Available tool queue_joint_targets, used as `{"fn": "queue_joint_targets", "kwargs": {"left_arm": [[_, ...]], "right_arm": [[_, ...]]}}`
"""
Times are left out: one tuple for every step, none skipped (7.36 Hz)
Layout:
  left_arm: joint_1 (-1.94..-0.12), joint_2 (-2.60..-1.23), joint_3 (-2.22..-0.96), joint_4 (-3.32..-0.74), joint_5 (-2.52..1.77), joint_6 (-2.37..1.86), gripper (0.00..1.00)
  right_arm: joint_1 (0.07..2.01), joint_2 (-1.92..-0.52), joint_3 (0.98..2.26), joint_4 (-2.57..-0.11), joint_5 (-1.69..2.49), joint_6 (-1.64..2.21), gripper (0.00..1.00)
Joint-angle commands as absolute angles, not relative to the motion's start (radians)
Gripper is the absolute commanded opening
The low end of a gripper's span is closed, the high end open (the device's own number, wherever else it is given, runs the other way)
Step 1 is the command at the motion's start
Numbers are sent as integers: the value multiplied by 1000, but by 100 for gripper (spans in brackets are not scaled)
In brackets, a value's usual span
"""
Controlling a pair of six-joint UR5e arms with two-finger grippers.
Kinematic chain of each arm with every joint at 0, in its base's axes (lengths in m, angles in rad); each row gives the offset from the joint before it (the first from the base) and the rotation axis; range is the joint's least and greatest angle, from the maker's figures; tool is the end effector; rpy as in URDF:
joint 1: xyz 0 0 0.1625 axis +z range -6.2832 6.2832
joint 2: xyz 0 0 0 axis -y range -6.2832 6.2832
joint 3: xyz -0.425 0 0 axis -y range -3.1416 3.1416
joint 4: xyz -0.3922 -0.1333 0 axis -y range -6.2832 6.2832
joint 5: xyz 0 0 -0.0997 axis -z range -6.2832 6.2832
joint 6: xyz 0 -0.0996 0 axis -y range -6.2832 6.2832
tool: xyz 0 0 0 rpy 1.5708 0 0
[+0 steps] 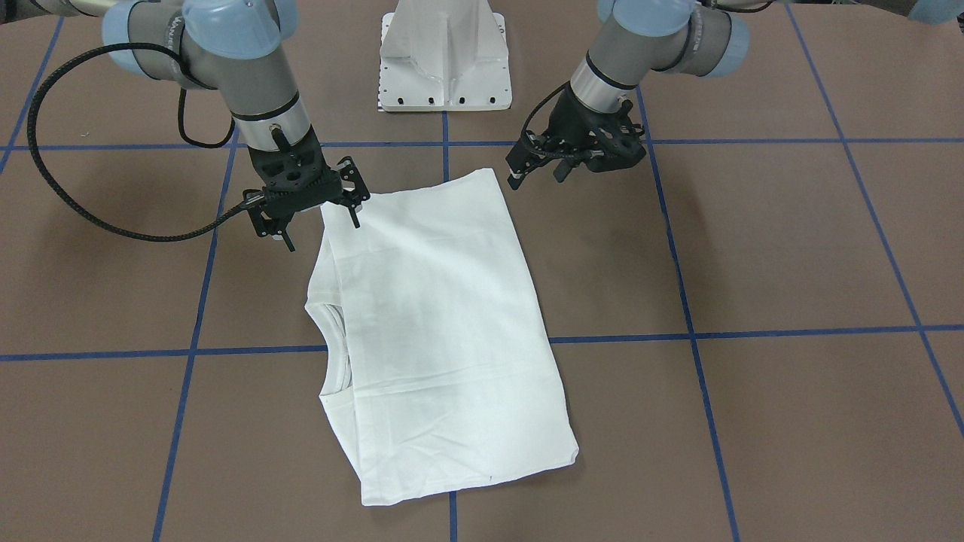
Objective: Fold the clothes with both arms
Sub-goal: 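Move the right gripper to the collar while the left gripper lowers to the near edge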
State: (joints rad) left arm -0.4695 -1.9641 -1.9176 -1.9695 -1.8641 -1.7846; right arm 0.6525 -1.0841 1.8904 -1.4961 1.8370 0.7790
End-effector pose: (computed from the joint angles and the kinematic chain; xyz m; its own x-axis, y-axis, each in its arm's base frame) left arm 0.4707 -0.3560 0.2399 0.3227 -0.3915 -0.8618 0.2737 0.9102 -0.3110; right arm -0.4179 -0.4541 0.2393 0.6574 -0.3617 0.6611 0.0616 0.9001 0.4313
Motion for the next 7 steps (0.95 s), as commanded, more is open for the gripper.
{"fn": "queue_joint_targets", "kwargs": {"left_arm": [[-333,-2034,-1822,-1983,-1766,-1911,99],[-331,-2064,-1771,-1980,-1766,-1917,97],[-331,-2065,-1752,-1982,-1767,-1919,95],[-331,-2078,-1720,-1982,-1769,-1919,94],[-331,-2079,-1715,-1979,-1773,-1919,92],[-330,-2080,-1717,-1967,-1775,-1919,91],[-312,-2080,-1724,-1929,-1775,-1919,91]], "right_arm": [[676,-1083,1891,-1493,1876,794,100],[676,-1081,1891,-1493,1878,795,100],[676,-1081,1891,-1493,1878,796,100],[676,-1081,1891,-1493,1882,798,100],[676,-1081,1891,-1491,1882,816,100],[676,-1081,1891,-1486,1882,819,100],[676,-1081,1891,-1486,1882,818,100]]}}
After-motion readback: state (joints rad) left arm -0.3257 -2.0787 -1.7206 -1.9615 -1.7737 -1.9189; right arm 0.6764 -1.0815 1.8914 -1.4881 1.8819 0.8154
